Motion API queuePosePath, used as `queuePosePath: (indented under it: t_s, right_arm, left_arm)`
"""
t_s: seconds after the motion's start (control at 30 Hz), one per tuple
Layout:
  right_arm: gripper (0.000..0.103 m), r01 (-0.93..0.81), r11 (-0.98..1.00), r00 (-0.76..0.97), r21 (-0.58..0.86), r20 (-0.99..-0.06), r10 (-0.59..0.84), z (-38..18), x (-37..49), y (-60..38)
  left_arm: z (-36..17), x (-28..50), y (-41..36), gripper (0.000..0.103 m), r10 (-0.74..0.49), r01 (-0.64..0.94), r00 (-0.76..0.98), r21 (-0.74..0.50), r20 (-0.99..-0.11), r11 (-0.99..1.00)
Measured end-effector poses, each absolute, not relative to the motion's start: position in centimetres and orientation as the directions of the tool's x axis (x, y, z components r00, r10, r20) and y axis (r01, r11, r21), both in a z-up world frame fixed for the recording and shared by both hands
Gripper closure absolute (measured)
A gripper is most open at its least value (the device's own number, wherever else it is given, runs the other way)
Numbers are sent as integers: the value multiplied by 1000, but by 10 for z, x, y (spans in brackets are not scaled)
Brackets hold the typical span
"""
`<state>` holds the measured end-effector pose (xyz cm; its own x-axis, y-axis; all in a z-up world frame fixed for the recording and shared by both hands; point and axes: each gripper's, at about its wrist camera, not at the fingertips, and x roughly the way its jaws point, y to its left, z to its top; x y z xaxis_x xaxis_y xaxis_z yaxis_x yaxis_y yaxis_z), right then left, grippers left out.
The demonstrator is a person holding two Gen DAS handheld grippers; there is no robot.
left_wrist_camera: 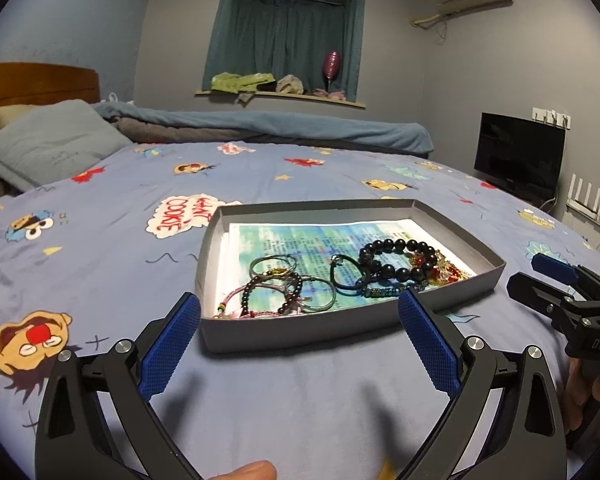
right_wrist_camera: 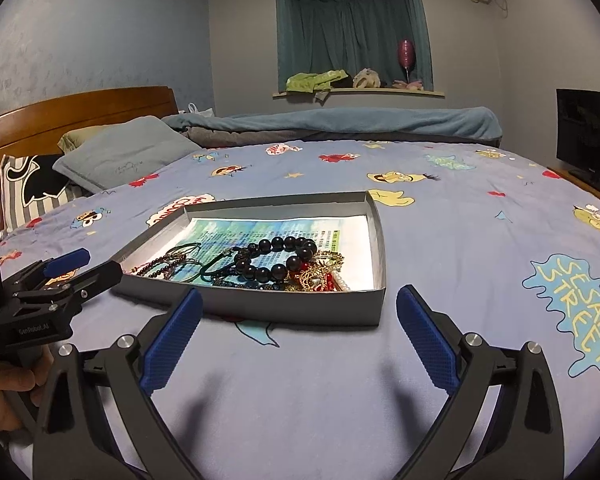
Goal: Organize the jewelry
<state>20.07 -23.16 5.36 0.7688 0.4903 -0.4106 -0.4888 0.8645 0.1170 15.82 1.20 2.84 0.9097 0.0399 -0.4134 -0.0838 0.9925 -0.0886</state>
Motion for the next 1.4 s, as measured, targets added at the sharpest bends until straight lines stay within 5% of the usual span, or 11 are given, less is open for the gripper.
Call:
queuePosePath:
  t_s: [1.4]
  right_arm:
    - [6,-489,864,768,118,-410,491,54,200,-233]
  left_arm:
    - [28,158,13,5,46,-90,906,-83,-421,992]
